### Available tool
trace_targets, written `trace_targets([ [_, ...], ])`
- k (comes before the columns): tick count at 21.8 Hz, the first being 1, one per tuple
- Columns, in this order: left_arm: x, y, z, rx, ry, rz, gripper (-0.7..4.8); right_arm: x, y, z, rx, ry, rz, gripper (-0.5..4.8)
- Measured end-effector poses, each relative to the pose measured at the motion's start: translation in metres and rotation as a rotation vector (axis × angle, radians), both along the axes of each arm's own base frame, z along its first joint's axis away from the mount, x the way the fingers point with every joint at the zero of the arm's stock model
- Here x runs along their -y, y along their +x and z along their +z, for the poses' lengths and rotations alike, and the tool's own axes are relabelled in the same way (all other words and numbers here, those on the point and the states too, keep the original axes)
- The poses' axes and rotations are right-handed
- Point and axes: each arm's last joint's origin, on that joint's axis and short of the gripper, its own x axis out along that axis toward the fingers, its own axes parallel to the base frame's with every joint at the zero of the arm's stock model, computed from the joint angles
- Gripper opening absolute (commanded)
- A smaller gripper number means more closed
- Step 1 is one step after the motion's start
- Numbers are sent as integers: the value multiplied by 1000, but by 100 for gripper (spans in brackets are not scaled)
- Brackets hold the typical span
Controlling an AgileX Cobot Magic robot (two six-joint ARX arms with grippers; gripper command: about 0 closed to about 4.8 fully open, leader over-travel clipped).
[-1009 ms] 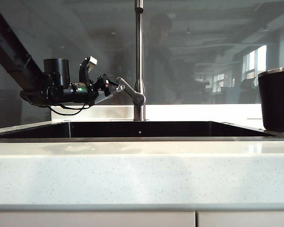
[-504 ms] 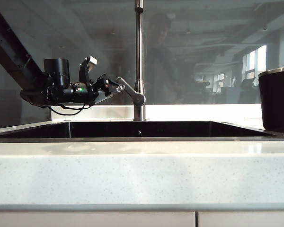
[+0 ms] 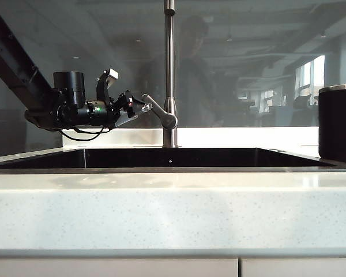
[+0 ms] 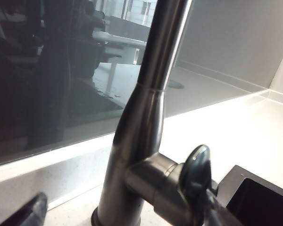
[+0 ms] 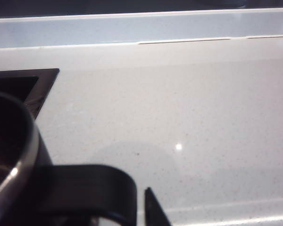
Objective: Pick up the mug next to the sink, go to the faucet to get some water, pour the water into the sink, and finally put the mug back to its place.
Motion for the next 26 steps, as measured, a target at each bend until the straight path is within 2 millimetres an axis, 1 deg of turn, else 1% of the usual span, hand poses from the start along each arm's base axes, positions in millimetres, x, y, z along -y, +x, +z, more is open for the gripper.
trace_targets([
  [14, 0, 0, 0, 0, 0, 0, 421, -1, -2, -2, -36, 20, -2, 122],
  [19, 0, 0, 0, 0, 0, 0, 421, -1, -7, 6, -24, 25, -5, 122],
  [22, 0, 0, 0, 0, 0, 0, 421, -1, -11, 12, -7, 18, -39, 123],
  [26, 0, 0, 0, -1, 0, 0, 421, -1, -17, 14, -41, 21, -45, 123],
])
